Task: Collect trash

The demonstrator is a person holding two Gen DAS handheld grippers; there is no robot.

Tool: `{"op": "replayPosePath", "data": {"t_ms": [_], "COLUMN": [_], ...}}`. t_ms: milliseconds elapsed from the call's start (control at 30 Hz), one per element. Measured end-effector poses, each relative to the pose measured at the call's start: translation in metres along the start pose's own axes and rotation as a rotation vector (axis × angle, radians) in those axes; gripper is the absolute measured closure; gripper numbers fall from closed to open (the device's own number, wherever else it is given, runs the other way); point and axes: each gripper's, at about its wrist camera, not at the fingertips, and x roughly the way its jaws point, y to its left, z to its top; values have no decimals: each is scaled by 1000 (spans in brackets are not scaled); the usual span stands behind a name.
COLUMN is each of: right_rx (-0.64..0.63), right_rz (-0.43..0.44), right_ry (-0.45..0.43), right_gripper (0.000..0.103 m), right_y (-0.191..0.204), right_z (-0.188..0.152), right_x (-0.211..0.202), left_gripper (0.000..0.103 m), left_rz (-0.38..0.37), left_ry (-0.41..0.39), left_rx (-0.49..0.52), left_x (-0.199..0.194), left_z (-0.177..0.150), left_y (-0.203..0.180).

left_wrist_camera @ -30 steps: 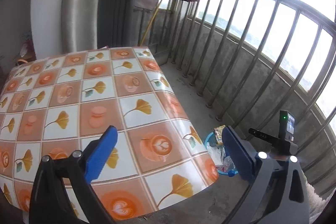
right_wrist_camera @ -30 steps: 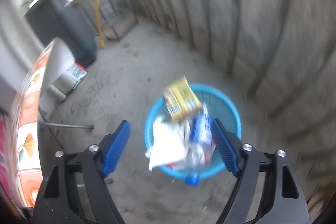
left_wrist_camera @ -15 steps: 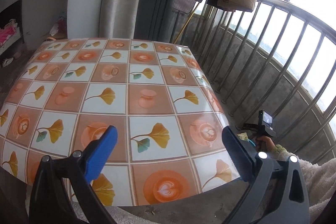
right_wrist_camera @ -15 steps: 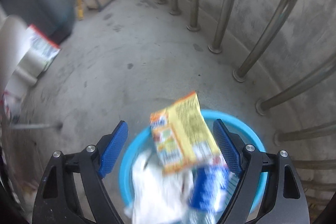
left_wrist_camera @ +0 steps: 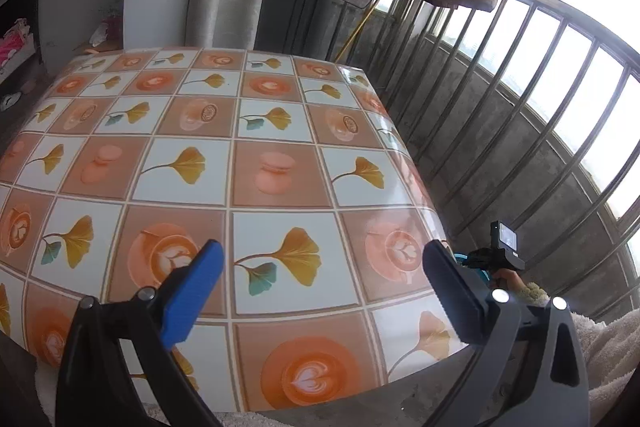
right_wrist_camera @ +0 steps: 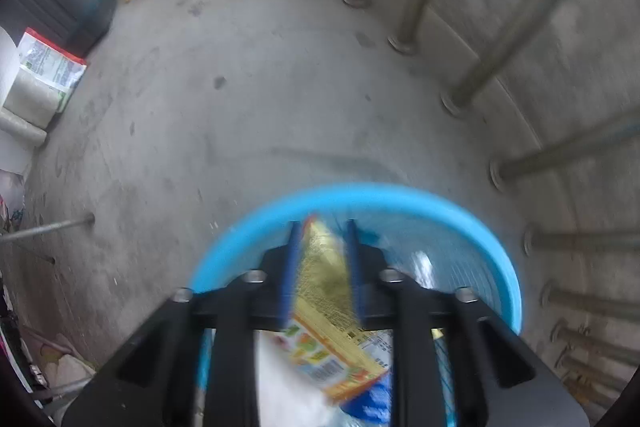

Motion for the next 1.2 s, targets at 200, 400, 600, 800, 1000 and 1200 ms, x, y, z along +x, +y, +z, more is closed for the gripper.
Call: {"op": "replayPosePath", "data": {"t_ms": [200,400,600,800,1000,1200], "right_rx": [54,-50,-299,-474,-415,-484], "right_rz": [66,134,172,171,278,164], "right_ry": [-47,-310,-624,-875,-854,-750], "right_gripper": [81,35,7,7,7,7], "right_y": [-18,25,114,182,205,235], "right_z": [-25,-80,-170,-263,-311,-343], "right_x": [-24,-150,-280,-353,-384,-377], "left_gripper": [6,5,5,5,5,5], "left_rz": [-35,-5,138,333,354,332], "left_ry": [-2,-66,-75,-68,-61,-36], "left_rx": [20,29,-5,-16,-16,-15], "left_x": [-5,-30,-51,-73,-93,-88], "left_z": [-1,1,-11,-19,-19,-42], "left_y": [-11,-16,-8,9,14,-5]}}
